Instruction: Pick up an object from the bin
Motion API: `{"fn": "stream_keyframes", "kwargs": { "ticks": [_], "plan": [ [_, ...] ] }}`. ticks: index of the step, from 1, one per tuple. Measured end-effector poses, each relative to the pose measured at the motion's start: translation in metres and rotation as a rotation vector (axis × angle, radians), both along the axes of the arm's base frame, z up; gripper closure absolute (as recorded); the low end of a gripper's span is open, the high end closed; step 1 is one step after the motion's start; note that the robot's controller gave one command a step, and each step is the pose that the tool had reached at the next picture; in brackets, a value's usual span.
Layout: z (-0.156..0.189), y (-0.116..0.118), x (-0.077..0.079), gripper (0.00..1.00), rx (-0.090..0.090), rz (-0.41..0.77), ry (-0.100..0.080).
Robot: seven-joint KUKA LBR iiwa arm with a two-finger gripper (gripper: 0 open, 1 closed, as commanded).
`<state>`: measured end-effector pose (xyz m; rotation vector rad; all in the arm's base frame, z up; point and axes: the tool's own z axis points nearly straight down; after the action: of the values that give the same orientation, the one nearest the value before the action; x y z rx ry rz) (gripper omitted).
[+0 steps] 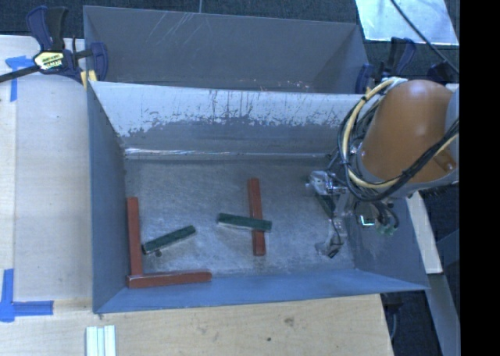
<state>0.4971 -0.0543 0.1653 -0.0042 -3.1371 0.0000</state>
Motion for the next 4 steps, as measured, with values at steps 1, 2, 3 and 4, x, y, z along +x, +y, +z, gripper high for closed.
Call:
{"fn": "stream_keyframes", "kwargs": {
  "ticks": [1, 2, 3, 4],
  "plan": [
    [-0.003, -0.053, 0.002, 0.00, -0.003, -0.125, -0.010],
    [-0.081, -0.078, 0.032, 0.00, -0.001, -0.190, -0.002],
    [-0.095, -0.099, 0.106, 0.00, 0.001, -0.239, -0.010],
    [-0.095, -0.099, 0.104, 1.00, 0.000, -0.238, -0.008]
  ]
}}
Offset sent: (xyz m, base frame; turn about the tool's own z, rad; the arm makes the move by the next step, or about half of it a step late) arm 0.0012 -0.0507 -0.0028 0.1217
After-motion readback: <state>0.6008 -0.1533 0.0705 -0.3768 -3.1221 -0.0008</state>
